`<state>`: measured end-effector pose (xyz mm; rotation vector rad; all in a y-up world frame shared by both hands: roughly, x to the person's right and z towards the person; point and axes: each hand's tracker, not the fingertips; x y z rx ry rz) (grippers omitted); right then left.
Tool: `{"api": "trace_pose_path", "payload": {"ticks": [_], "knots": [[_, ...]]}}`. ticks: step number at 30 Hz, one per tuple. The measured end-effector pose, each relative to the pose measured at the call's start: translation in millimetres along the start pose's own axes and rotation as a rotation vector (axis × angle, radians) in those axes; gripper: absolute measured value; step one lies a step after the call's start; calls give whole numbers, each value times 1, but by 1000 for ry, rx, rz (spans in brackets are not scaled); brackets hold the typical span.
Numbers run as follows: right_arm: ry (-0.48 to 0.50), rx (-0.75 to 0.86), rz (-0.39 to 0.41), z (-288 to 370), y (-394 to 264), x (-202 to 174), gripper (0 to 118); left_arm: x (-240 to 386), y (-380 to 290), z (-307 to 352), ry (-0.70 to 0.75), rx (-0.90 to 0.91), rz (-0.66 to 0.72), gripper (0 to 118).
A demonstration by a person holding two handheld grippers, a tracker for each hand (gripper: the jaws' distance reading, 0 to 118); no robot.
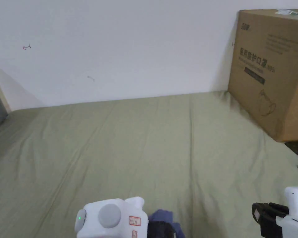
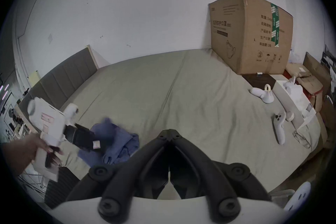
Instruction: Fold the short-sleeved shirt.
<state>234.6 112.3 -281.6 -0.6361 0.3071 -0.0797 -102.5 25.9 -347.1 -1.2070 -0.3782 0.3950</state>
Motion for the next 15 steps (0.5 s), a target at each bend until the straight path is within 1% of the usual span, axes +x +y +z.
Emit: {"api": "trace_pose_path", "payload": {"ticks": [1,3,4,5,6,8,9,10,11,12,13,15], "knots": [[-4,2,-3,1,0,2,0,4,-1,-1,-76,24,25,112],[-10,6,-5,3,0,5,0,11,1,5,-198,66,76,110],[-11,7,-8,3,0,6,0,10,0,13,-220,104,72,110],[-10,6,-12,2,0,7,0,12,0,22,-204,158,38,110],[-9,6,-14,2,-1,7,0,16,0,32,-139,204,-24,110],[-11,7,-13,0,-1,8,0,22,-4,50,63,260,-163,110],[-13,5,-10,-2,-1,8,0,23,-7,55,116,277,-226,103],[-14,4,-9,-3,-1,9,0,25,-10,59,144,301,-266,87],[-15,5,-9,-4,-2,9,0,25,-11,60,142,311,-289,57],[-14,4,-12,-5,-2,10,0,23,-13,56,129,295,-302,10],[-12,2,-15,-6,-2,10,0,23,-13,48,117,264,-286,1],[-12,-2,-17,-7,-3,10,0,22,-15,28,118,189,-265,1]]}}
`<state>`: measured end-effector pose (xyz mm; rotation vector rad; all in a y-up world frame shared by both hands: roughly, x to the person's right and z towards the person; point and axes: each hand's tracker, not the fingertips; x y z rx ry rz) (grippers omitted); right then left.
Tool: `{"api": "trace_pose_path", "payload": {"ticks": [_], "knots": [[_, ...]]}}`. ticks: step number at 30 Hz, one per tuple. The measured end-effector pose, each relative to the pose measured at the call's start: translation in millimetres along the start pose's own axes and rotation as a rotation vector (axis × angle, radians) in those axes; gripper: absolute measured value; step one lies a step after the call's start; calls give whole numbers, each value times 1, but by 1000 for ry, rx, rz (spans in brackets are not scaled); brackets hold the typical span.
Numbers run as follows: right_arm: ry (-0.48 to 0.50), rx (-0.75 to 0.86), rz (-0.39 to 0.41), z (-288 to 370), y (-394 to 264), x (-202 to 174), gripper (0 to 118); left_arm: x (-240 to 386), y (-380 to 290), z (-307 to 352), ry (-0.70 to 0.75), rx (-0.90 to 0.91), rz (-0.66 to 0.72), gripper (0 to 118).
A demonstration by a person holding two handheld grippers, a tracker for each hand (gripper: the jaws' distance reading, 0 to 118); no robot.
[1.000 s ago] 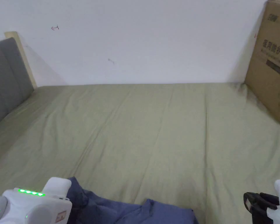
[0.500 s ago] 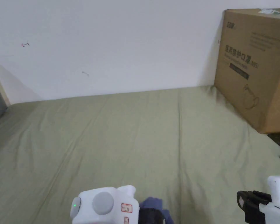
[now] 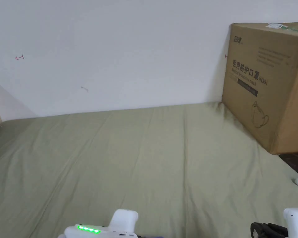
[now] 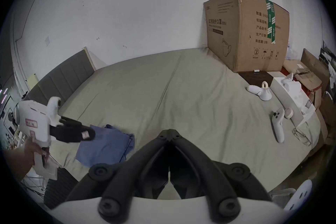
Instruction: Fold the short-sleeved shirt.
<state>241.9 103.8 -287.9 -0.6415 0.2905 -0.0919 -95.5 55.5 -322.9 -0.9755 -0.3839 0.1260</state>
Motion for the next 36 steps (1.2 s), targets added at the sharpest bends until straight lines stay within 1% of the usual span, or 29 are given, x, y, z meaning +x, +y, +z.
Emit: {"api": "trace_pose_path", "payload": {"ticks": [2,5,6,7,9,12,14,16,20,21,23,24,26,28,30,31,32,33,36], "knots": [[3,-3,1,0,-1,-1,0,0,-7,-25,-42,-50,9,1],[2,-8,2,-1,-2,-2,0,1,-21,-68,-66,-142,35,1],[1,-11,1,-1,-2,-2,0,-1,-26,-79,-75,-153,61,1],[1,-12,0,0,-2,-3,0,-4,-31,-86,-91,-149,121,1],[6,-11,-6,1,-3,-4,0,-15,-35,-87,-173,-100,241,1],[28,-12,-24,2,-3,-8,0,-19,-31,-70,-222,-70,302,1],[54,-3,-43,3,2,-13,0,-18,-21,-29,-229,124,275,1],[93,31,-29,10,17,-23,0,-15,-2,21,-176,295,221,1],[103,200,77,36,57,-52,0,-4,22,127,-12,665,39,1],[109,240,98,41,67,-60,0,1,25,149,49,738,14,1],[84,330,135,49,81,-75,0,7,24,176,149,833,14,1],[71,372,151,52,86,-82,0,9,23,185,175,858,16,1],[69,453,168,53,91,-93,0,11,16,194,219,911,-39,1],[40,509,179,52,91,-104,0,22,8,195,400,941,-88,1],[-50,562,220,53,89,-114,0,29,1,191,516,960,-91,1],[-81,593,226,54,87,-118,0,30,-2,190,524,963,-75,1],[-115,613,217,54,85,-120,0,31,-5,189,509,971,-54,1],[-130,613,198,54,84,-121,0,32,-6,187,490,980,-43,1],[-130,572,150,50,85,-119,0,33,-5,181,513,964,-5,1]]}}
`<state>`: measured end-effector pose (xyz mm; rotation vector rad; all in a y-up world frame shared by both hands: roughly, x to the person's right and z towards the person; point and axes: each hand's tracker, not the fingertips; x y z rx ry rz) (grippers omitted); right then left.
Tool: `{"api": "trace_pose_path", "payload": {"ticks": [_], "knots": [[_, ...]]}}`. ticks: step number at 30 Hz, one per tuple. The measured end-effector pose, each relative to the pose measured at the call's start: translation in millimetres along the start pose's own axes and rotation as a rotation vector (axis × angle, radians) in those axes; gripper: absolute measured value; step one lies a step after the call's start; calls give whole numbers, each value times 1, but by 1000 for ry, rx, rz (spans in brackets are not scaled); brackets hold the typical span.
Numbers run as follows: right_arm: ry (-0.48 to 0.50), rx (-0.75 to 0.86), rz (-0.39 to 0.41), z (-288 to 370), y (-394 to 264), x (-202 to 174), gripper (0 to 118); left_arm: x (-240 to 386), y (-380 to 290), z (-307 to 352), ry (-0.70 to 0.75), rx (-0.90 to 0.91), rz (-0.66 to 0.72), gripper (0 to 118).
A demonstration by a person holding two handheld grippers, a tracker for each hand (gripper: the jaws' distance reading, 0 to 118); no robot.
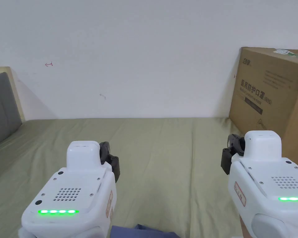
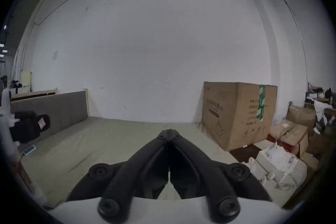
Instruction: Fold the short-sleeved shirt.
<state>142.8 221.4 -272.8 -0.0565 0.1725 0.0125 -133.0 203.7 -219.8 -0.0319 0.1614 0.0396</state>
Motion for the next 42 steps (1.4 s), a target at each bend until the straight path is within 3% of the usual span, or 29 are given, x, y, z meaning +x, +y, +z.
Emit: {"api": "trace_pose_path", "payload": {"ticks": [12,14,16,17,19,21,22,25,28,31,34,35,36,39,40,42], "knots": [[-9,18,-2,4,2,21,0,-3,4,-4,20,-5,23,1],[87,-37,-3,-1,-2,20,0,-10,4,-3,4,-18,28,1],[249,-209,-37,-19,-16,18,0,-21,1,-1,-11,-41,21,1],[353,-345,-78,-31,-29,16,0,-28,-2,0,-21,-66,14,1],[539,-651,-240,-60,-69,11,0,-44,-12,1,-45,-115,12,1],[603,-868,-373,-77,-121,1,0,-61,-27,2,-42,-164,13,1],[617,-949,-399,-82,-143,-5,0,-69,-34,2,-42,-196,23,1],[664,-1110,-470,-96,-202,-13,0,-101,-62,-5,-129,-331,152,1],[602,-1218,-426,-103,-240,-15,0,-141,-103,-32,-259,-570,441,1],[623,-1218,-455,-105,-256,-7,0,-174,-155,-68,-455,-819,730,1],[638,-1215,-492,-106,-259,-3,0,-183,-197,-89,-604,-917,813,3],[640,-1214,-508,-105,-261,-1,0,-184,-208,-95,-634,-936,812,9],[641,-1212,-532,-104,-263,1,0,-184,-217,-102,-651,-938,804,29],[636,-1212,-598,-102,-268,5,0,-175,-248,-119,-755,-987,828,112],[633,-1214,-618,-101,-269,7,0,-171,-260,-126,-795,-987,842,118],[619,-1224,-647,-101,-269,7,0,-153,-281,-145,-779,-1005,868,118]]}}
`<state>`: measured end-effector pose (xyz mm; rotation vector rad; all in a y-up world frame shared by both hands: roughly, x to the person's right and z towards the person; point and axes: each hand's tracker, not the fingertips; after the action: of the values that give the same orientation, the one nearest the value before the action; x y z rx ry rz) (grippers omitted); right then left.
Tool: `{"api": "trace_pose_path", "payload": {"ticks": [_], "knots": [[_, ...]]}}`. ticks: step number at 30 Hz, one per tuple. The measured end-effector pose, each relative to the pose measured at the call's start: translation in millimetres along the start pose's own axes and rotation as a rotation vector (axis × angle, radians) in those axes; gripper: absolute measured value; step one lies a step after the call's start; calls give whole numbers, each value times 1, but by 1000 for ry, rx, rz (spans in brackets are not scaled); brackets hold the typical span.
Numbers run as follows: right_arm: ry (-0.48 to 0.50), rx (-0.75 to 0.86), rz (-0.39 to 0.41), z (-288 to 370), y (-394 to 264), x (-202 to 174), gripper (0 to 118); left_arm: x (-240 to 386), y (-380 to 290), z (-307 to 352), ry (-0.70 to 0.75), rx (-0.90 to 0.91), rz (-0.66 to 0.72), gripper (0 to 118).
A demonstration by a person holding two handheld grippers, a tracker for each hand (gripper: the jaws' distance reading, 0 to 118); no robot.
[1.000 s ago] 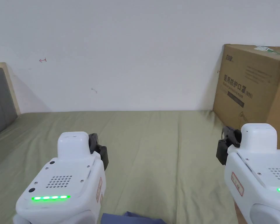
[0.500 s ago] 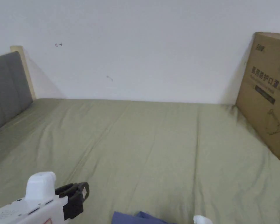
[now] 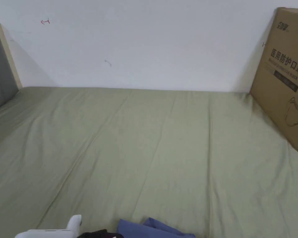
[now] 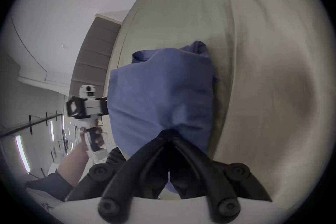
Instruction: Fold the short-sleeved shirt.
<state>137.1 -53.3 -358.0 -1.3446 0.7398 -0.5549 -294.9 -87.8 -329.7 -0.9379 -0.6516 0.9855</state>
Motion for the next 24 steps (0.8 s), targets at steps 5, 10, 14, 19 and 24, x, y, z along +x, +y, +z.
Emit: {"api": "trace_pose_path", "payload": {"ticks": [5,10,14,19,24], "knots": [[-24,-11,0,-1,2,-5,0,3,-7,-51,-121,-63,-134,118],[-28,-13,-5,-2,2,-3,0,-12,-10,-50,-235,-17,46,88],[16,7,-60,-3,0,0,0,-27,-16,-42,-86,3,105,24],[-62,35,15,8,-2,-19,0,18,-14,-31,63,7,-66,24],[-136,93,120,41,-1,-45,0,49,-11,44,84,112,-160,24]]}}
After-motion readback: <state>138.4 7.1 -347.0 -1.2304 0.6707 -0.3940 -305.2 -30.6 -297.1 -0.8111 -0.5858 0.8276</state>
